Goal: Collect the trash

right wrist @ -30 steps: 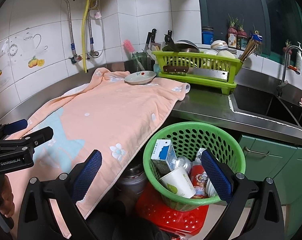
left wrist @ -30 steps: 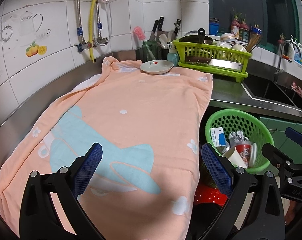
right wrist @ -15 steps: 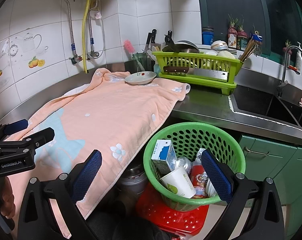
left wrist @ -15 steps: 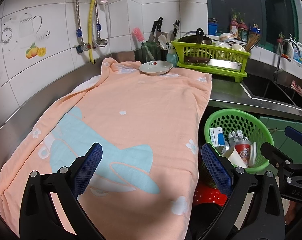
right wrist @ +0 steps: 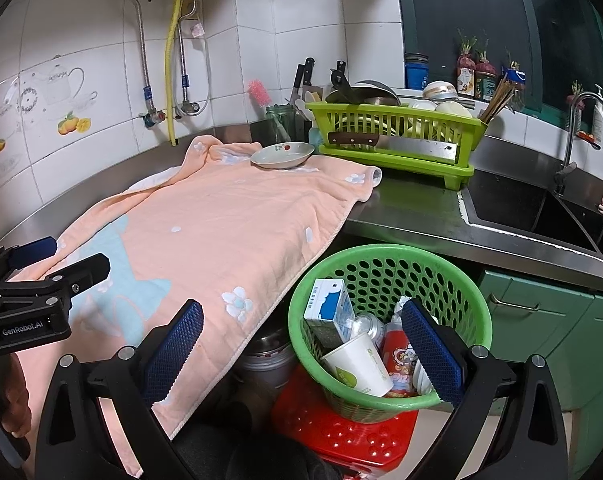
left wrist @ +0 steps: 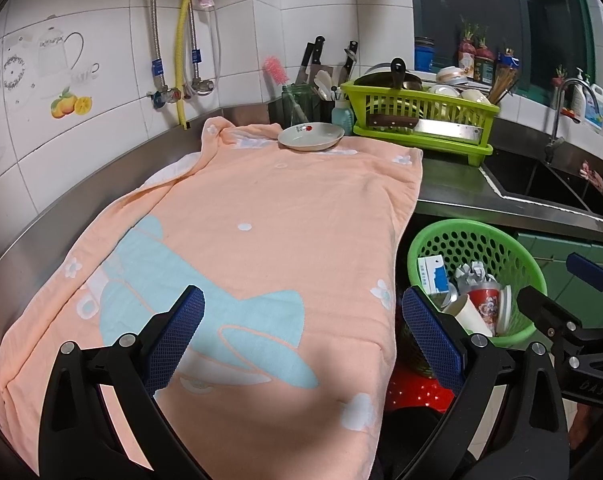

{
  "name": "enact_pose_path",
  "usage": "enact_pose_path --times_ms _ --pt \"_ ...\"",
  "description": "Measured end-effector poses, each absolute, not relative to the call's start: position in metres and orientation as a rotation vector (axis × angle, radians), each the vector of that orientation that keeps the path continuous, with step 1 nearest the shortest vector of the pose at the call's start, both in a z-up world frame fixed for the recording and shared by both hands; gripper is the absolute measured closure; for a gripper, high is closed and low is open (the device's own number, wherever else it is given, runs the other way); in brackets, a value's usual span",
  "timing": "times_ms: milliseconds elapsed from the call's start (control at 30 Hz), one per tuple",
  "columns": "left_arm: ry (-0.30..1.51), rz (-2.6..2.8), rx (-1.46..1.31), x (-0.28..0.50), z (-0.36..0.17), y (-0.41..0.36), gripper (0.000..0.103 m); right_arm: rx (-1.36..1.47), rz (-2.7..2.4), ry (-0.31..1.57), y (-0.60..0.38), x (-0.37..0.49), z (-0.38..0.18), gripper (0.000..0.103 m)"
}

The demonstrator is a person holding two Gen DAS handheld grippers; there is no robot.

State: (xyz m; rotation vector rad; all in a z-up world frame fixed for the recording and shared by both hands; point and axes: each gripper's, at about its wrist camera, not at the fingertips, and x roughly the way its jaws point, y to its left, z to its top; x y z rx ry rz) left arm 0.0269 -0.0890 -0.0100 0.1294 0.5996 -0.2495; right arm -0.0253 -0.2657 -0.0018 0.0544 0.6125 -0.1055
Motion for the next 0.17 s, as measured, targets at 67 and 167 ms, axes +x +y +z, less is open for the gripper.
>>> enact_pose_path --times_ms 67,167 --pt "0.6 -0.248 0.131 0.0274 -0.0103 -0.0882 0.005 0.053 -0.106 0.613 -0.2639 -0.0251 -0.0022 0.007" --pt "0.601 -0.248 0.131 0.0275 -0.011 -0.088 0.005 0.053 -0.106 0.613 -0.2635 -0.0246 -0.002 0.007"
